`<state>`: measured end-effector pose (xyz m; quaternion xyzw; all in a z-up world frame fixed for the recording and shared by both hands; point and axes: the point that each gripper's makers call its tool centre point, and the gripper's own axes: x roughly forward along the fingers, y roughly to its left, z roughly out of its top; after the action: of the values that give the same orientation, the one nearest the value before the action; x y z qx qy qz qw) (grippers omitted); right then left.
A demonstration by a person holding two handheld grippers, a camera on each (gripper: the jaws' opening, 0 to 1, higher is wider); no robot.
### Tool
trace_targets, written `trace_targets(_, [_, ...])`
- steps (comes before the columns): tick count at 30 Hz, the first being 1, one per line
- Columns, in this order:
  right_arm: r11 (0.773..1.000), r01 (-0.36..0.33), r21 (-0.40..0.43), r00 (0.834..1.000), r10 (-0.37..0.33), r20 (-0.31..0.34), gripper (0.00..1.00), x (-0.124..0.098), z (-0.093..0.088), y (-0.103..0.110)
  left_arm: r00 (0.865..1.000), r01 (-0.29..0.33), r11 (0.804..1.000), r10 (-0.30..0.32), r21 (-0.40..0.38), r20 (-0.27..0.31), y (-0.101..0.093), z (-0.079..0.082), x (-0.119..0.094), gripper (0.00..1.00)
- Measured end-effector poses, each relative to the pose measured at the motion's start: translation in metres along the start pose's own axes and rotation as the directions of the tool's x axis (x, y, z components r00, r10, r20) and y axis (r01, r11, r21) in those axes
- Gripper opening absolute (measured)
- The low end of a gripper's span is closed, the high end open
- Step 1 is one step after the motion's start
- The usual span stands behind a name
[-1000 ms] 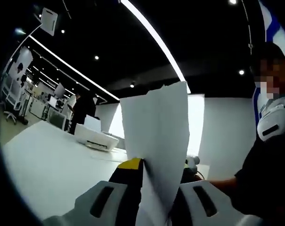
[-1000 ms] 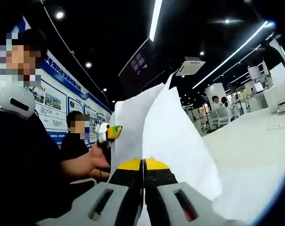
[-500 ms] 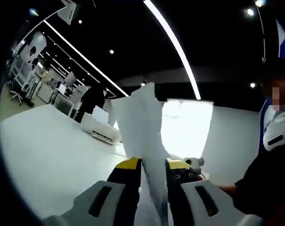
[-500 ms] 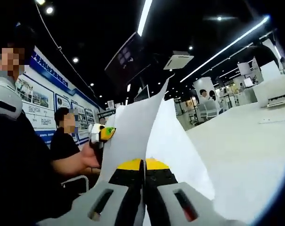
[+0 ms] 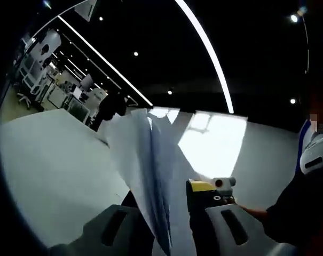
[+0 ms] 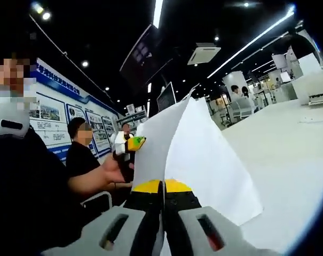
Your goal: Organize the stack of printing papers by aligning and flattening the scattered papers on the table
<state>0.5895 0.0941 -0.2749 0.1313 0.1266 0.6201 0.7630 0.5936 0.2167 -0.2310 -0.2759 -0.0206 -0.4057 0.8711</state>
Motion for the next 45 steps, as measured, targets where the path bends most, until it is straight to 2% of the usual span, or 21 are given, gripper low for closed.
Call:
trace_targets(5, [0.999,0.020,0.034,1.000,-0.020,-0.012,0.00,0.001,-0.004,-0.003,0.999,-0.009,1.000,0.009,-0.015,-0.033,0.001,-0.007,0.003,0.21])
trace_targets(9, [0.999,0.015,0.038,1.000,-0.015,-0.018,0.00,0.001,-0.006,0.000,0.998,-0.013,1.000,0.014,0.009,-0.056,-0.002,-0.010,0.003,0.06])
trace_targets(11, [0.999,0.012,0.035,1.000,-0.011,-0.022,0.00,0.001,-0.007,0.001,0.998,-0.020,0.999,0.022,0.029,-0.057,-0.001,-0.009,0.003,0.06])
trace_targets(18, [1.000,0.006,0.025,1.000,-0.005,-0.025,0.00,-0.003,-0.008,0.001,0.998,-0.026,0.999,0.028,0.028,-0.064,-0.003,-0.008,0.007,0.05])
trace_targets(21, [1.000,0.008,0.014,1.000,-0.007,-0.023,0.10,-0.004,-0.007,0.001,0.998,-0.023,0.999,0.024,0.024,-0.062,-0.004,-0.007,0.007,0.05])
trace_targets(22, [1.000,0.008,0.007,1.000,-0.008,-0.021,0.11,-0.004,-0.007,0.001,0.998,-0.021,0.999,0.022,0.028,-0.051,-0.005,-0.001,0.007,0.05])
trace_targets(23, [0.996,0.057,-0.070,0.998,-0.057,0.001,0.11,-0.011,0.001,-0.009,0.999,-0.019,0.999,0.021,0.032,-0.040,-0.007,0.006,0.006,0.05])
trace_targets(28, [0.993,0.094,-0.076,0.995,-0.091,0.040,0.13,-0.027,0.016,-0.019,0.999,-0.051,0.998,0.051,0.035,0.012,0.000,0.025,-0.004,0.05])
trace_targets(36, [0.986,0.141,-0.089,0.989,-0.136,0.057,0.16,-0.040,0.028,-0.030,0.995,-0.067,0.998,0.066,0.015,0.071,0.007,0.037,-0.011,0.05])
trace_targets(45, [0.978,0.185,-0.101,0.982,-0.179,0.068,0.20,-0.050,0.032,-0.041,0.992,-0.076,0.997,0.074,0.018,0.099,0.011,0.044,-0.013,0.05])
